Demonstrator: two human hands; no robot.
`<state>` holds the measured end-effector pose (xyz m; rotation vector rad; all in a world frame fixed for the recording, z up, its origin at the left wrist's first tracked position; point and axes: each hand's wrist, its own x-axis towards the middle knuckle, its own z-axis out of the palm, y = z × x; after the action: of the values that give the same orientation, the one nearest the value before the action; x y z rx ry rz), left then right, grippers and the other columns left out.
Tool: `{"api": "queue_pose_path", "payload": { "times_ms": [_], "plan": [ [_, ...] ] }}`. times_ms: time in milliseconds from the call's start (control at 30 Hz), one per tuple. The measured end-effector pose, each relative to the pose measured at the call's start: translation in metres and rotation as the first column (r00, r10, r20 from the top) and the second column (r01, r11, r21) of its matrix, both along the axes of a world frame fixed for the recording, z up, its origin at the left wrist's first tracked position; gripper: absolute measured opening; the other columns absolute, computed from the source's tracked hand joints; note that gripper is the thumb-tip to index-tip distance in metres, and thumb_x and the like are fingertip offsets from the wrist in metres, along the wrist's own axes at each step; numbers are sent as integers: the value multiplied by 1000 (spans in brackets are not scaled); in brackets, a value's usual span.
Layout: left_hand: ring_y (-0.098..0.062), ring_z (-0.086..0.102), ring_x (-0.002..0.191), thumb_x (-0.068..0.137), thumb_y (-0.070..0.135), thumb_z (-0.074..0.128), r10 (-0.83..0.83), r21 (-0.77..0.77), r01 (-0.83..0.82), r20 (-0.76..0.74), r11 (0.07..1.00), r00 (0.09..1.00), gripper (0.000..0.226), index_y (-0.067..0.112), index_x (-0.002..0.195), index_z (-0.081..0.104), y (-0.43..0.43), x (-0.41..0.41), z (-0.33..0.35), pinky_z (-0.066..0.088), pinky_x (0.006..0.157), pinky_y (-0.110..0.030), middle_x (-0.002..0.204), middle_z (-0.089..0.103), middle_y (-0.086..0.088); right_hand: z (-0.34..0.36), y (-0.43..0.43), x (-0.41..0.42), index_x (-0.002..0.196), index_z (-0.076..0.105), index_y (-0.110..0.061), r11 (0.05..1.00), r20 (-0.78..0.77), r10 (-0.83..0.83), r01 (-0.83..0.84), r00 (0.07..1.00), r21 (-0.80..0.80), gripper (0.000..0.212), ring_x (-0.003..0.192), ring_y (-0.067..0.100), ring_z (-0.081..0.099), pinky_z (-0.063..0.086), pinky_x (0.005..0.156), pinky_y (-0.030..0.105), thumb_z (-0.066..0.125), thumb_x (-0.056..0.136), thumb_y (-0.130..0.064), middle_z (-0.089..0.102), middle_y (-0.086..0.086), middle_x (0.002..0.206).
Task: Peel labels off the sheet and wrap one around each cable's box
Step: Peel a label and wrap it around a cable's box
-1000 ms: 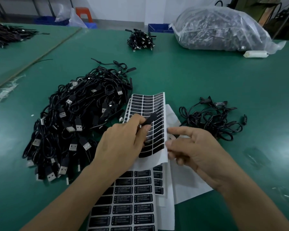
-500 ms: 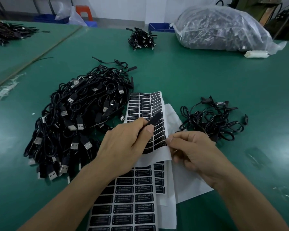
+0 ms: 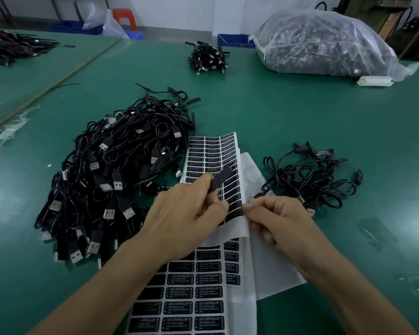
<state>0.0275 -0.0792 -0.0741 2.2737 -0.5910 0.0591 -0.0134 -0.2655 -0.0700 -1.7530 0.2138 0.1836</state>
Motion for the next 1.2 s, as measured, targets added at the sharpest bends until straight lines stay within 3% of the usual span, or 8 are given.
{"api": "queue_pose_path", "payload": {
  "times_ms": [133,267,467,600,833,1000,1100,1200],
  "plan": [
    [-4,64,60,69,55,58,-4,21,5,-34,1000,999,26,34,77,44,-1,-1,1,55,62,-37,76,69,21,1,1,-1,68,72,-16,1000,-4,-12,12,1000,24,26,43,4,38,32,41,12,66,93,-22,57,-5,54],
    [-9,66,59,64,63,68,-52,-82,45,-80,996,995,29,54,72,42,1,0,1,56,64,-47,76,72,17,2,5,-1,62,74,-25,999,10,-4,4,1000,51,34,42,2,37,32,42,12,64,95,-24,54,-9,50],
    [-9,61,55,65,57,73,-78,-175,63,-78,982,994,31,56,70,42,-1,-2,2,55,64,-51,78,73,18,3,9,-2,66,73,-15,996,52,10,-15,999,90,32,40,-2,43,35,44,7,63,95,-23,52,-12,45],
    [-5,59,56,66,58,71,-64,-191,47,-88,980,994,34,53,70,38,-2,-4,4,55,65,-52,79,72,24,1,12,-1,63,74,-21,999,61,20,-22,998,39,33,44,5,33,31,45,12,65,93,-30,47,-11,46],
    [-9,59,58,64,50,67,-70,-224,27,-187,974,980,34,45,68,33,-2,1,2,55,71,-55,80,74,19,-1,14,1,69,76,-20,999,44,12,-14,999,36,29,46,5,37,32,46,14,64,94,-26,61,-6,55],
    [-27,69,73,68,44,67,-78,-258,20,-214,966,974,32,40,68,35,0,4,0,56,74,-56,82,76,12,-1,15,0,73,74,-17,1000,40,1,-1,999,3,26,49,7,37,33,48,17,64,95,-27,62,-5,58],
    [-26,69,76,70,36,68,-44,-261,-8,-193,965,980,36,31,71,33,0,5,-2,55,77,-56,80,75,11,-1,13,1,64,72,-19,999,17,-32,32,999,3,28,46,4,38,33,46,14,66,92,-23,58,-6,55],
    [-34,64,73,69,27,66,0,-280,-52,-182,958,983,34,24,71,33,-1,6,-3,55,73,-58,75,74,6,-2,9,1,60,60,-10,989,48,-80,85,996,-122,29,46,7,36,34,48,22,65,88,-19,50,-5,52]
  ]
}}
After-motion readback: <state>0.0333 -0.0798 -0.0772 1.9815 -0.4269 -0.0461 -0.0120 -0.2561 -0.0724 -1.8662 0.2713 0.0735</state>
